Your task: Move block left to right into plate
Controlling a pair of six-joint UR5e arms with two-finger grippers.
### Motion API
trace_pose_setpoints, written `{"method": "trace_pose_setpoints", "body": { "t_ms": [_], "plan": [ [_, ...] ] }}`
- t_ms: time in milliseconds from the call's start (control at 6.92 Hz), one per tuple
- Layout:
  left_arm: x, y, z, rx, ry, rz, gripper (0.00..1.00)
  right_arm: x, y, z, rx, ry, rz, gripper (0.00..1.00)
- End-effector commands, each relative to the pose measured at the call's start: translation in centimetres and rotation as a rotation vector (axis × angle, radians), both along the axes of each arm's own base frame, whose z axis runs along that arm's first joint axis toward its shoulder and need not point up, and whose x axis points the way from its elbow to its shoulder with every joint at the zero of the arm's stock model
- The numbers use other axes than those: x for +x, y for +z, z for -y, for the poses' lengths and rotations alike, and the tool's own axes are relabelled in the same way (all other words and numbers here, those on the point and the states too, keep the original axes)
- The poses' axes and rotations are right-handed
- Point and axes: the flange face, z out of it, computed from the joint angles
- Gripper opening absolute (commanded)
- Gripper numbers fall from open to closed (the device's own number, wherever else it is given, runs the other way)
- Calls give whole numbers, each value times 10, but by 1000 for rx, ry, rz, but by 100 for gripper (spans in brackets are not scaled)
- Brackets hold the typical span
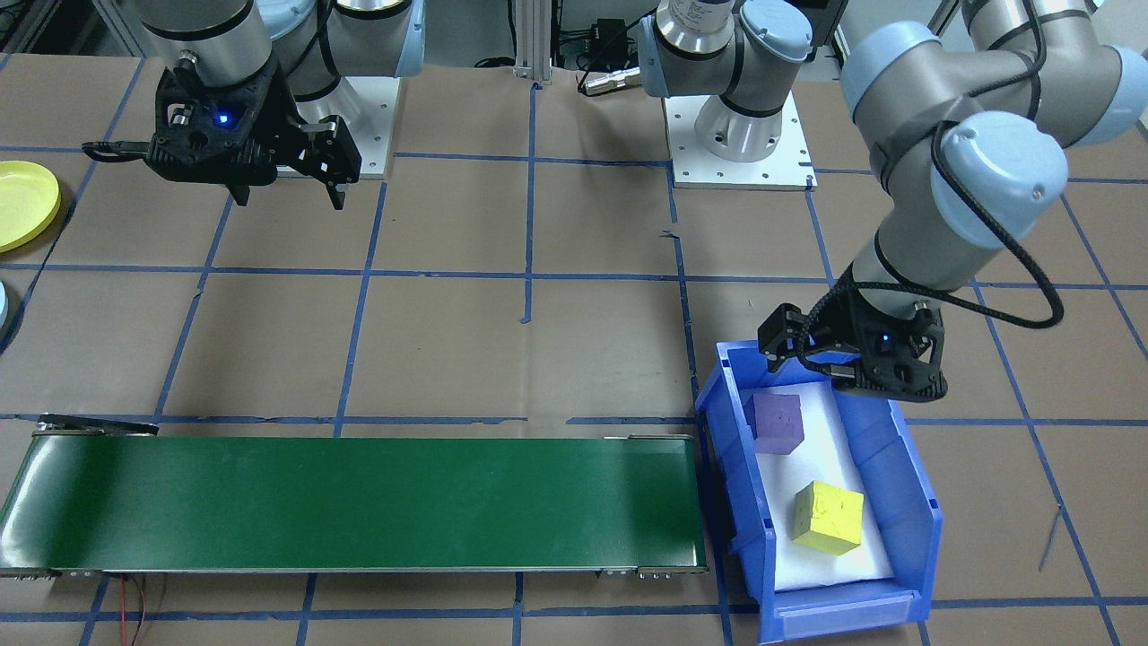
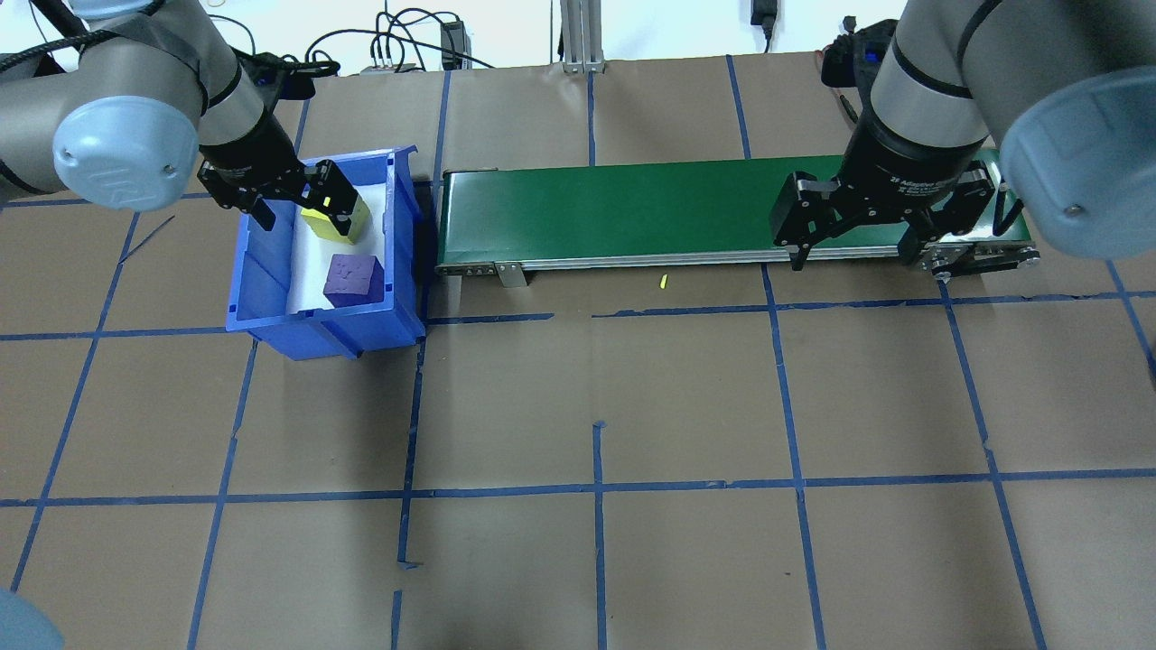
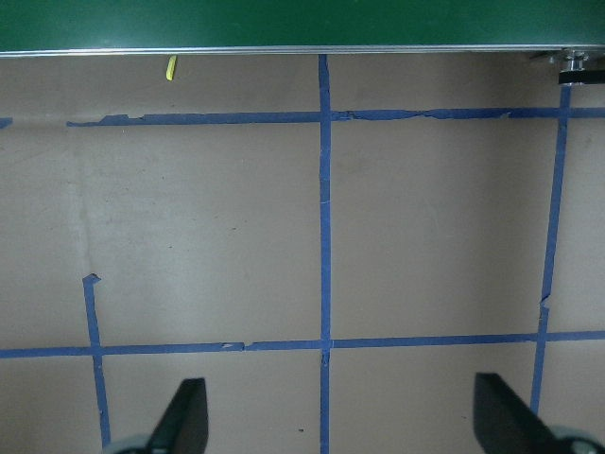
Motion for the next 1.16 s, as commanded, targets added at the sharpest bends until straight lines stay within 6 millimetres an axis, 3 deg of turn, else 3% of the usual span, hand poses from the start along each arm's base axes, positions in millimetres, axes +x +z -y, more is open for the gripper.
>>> {"method": "trace_pose_setpoints", "body": {
  "t_ms": [0, 434, 867, 1012],
  "plan": [
    [10, -33, 13, 23, 0, -3, 100, 0, -1, 0, 4, 0, -1, 100],
    [14, -80, 10, 25, 18, -28, 99, 0, -1, 0, 4, 0, -1, 100],
    [20, -108, 12, 74, 68, -35, 99, 0, -1, -1, 6, 0, 1, 100],
    [18, -110, 12, 74, 73, -61, 94, 0, -1, -1, 6, 0, 1, 100]
  ]
}}
